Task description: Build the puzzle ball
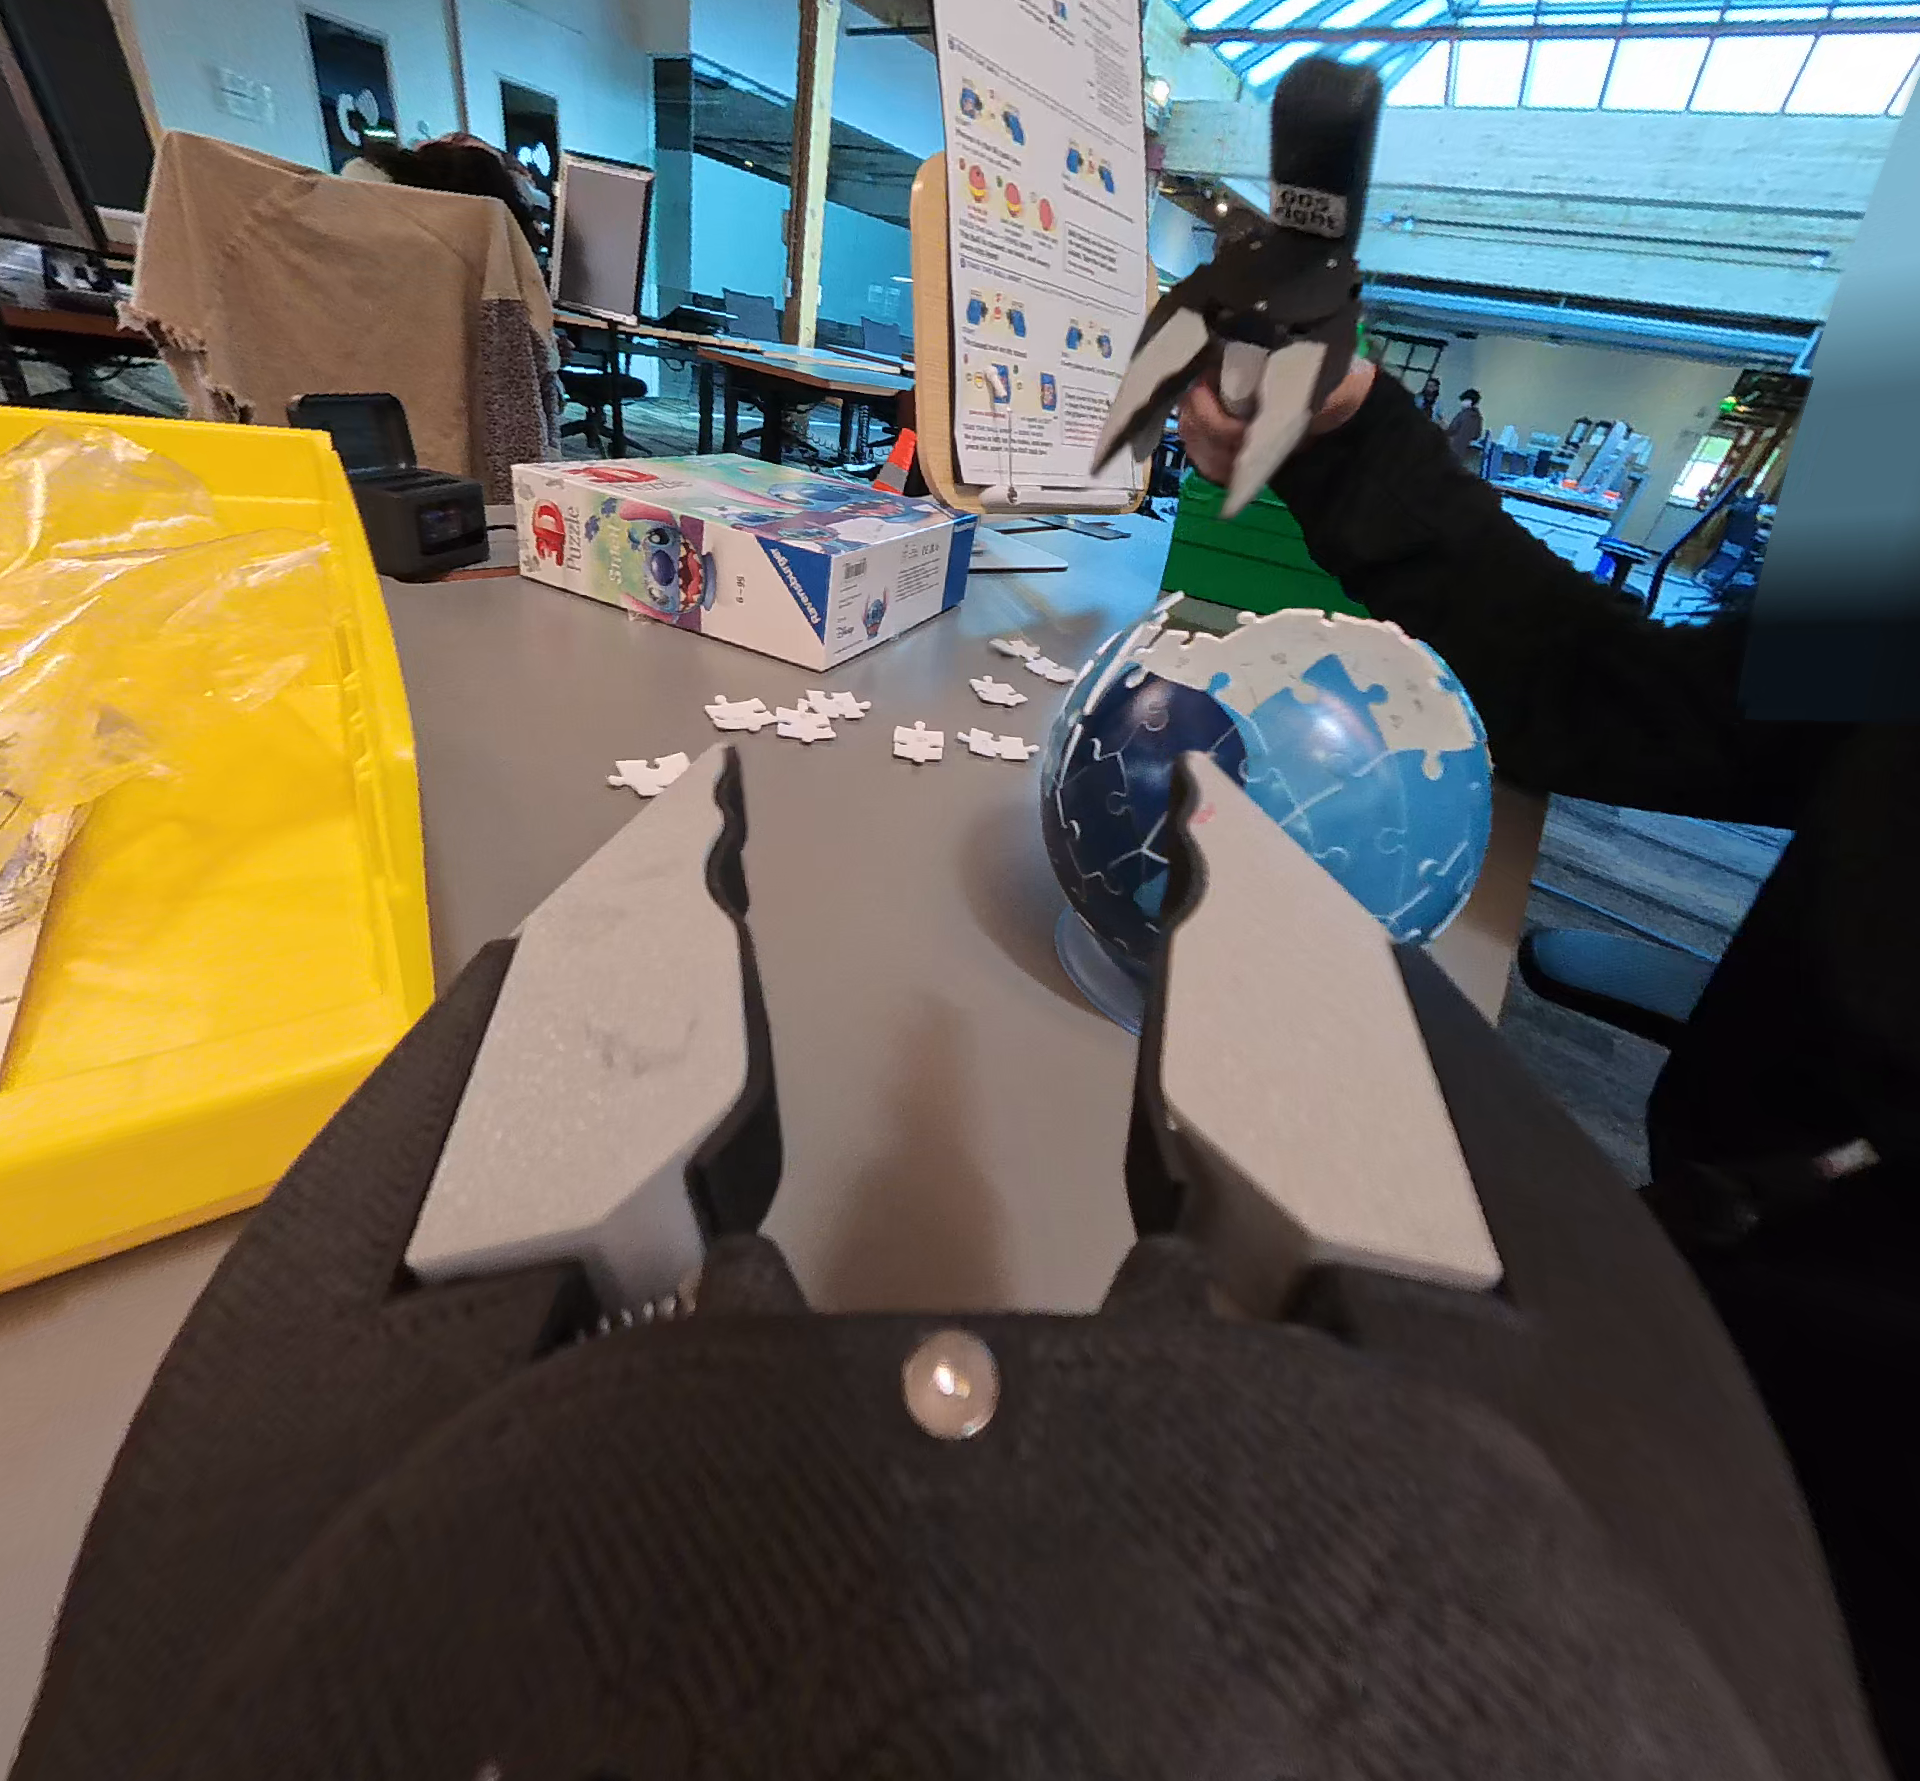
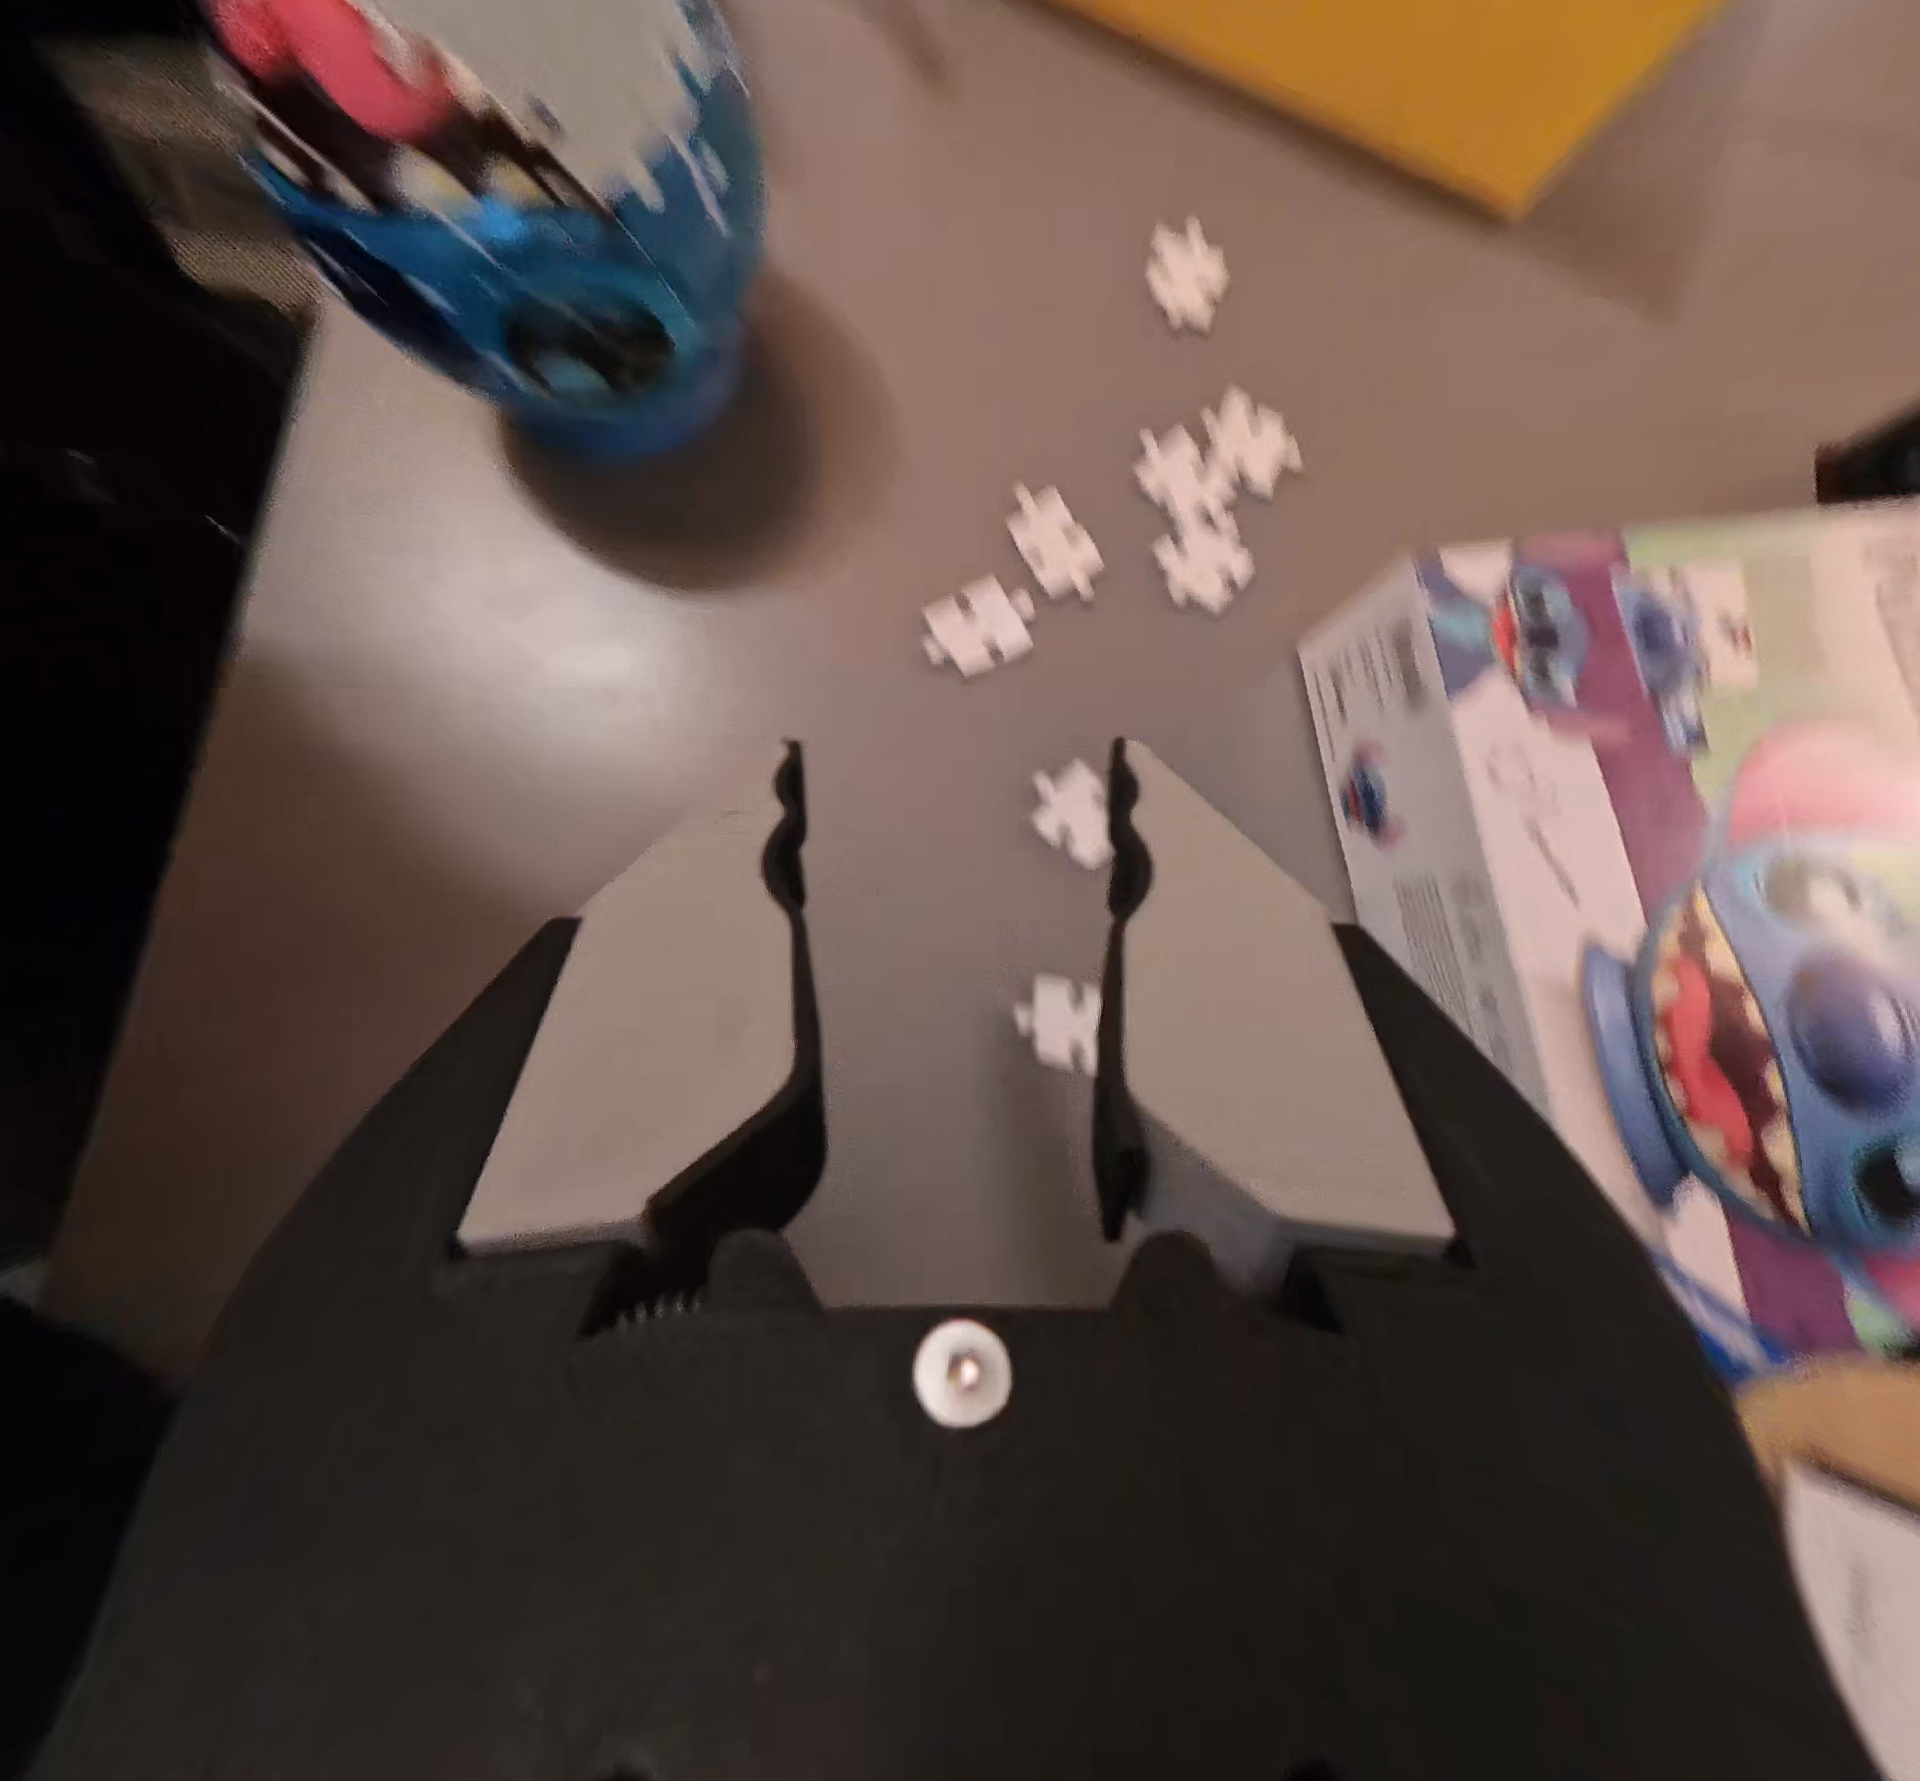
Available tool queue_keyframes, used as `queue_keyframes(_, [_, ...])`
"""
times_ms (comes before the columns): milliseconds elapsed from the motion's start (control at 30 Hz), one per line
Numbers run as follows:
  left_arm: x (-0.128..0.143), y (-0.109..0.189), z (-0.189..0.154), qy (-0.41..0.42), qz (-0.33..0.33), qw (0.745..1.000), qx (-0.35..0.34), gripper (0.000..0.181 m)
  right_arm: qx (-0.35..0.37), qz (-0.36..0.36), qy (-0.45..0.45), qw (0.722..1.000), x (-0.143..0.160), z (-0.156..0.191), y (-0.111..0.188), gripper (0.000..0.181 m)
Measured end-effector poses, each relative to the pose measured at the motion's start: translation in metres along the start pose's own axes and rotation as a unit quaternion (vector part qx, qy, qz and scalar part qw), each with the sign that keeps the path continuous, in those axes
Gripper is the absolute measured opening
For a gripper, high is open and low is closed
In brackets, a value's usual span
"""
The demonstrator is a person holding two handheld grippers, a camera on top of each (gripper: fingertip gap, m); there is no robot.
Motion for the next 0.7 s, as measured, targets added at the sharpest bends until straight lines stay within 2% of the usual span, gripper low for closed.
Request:
queue_keyframes(67, [0.001,-0.002,-0.003,-0.001,0.011,1.0,0.012,0.086,-0.027,-0.06,-0.001,0.998,-0.014,0.016,-0.011,0.083])
queue_keyframes(100, [0.003,-0.003,-0.006,0.001,0.021,0.999,0.027,0.089,-0.041,-0.069,-0.005,0.997,-0.016,0.024,-0.02,0.087])
queue_keyframes(167, [0.008,-0.004,-0.016,0.013,0.05,0.997,0.064,0.094,-0.055,-0.05,-0.016,0.997,-0.01,0.042,-0.042,0.092])
queue_keyframes(233, [0.014,-0.007,-0.026,0.018,0.087,0.992,0.084,0.098,-0.078,-0.067,-0.025,0.994,-0.005,0.068,-0.064,0.094])
queue_keyframes(267, [0.018,-0.009,-0.03,0.015,0.108,0.991,0.083,0.101,-0.084,-0.077,-0.029,0.993,-0.002,0.079,-0.075,0.09])
queue_keyframes(367, [0.025,-0.016,-0.037,-0.026,0.152,0.986,0.064,0.105,-0.066,-0.068,-0.037,0.995,0.005,0.1,-0.099,0.095])
queue_keyframes(433, [0.028,-0.018,-0.039,-0.04,0.166,0.983,0.061,0.103,-0.051,-0.086,-0.038,0.994,-0.003,0.105,-0.102,0.097])
queue_keyframes(533, [0.028,-0.019,-0.037,-0.036,0.167,0.984,0.049,0.103,-0.032,-0.171,-0.062,0.983,-0.019,0.106,-0.096,0.093])
queue_keyframes(600, [0.027,-0.019,-0.037,-0.042,0.166,0.984,0.039,0.102,-0.03,-0.215,-0.082,0.973,-0.024,0.105,-0.093,0.098])
queue_keyframes(700, [0.028,-0.02,-0.038,-0.047,0.17,0.984,0.038,0.102,-0.06,-0.221,-0.101,0.968,-0.022,0.108,-0.093,0.103])
Point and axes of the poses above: each gripper's, where its closed fingertips meet, y back along the fingers, x out of its underside, z = x × y across the jaws, the point moved 6 cm from there along y, back along the fingers, and after that the axes turned 9 degrees about x, right-handed, at the moved point
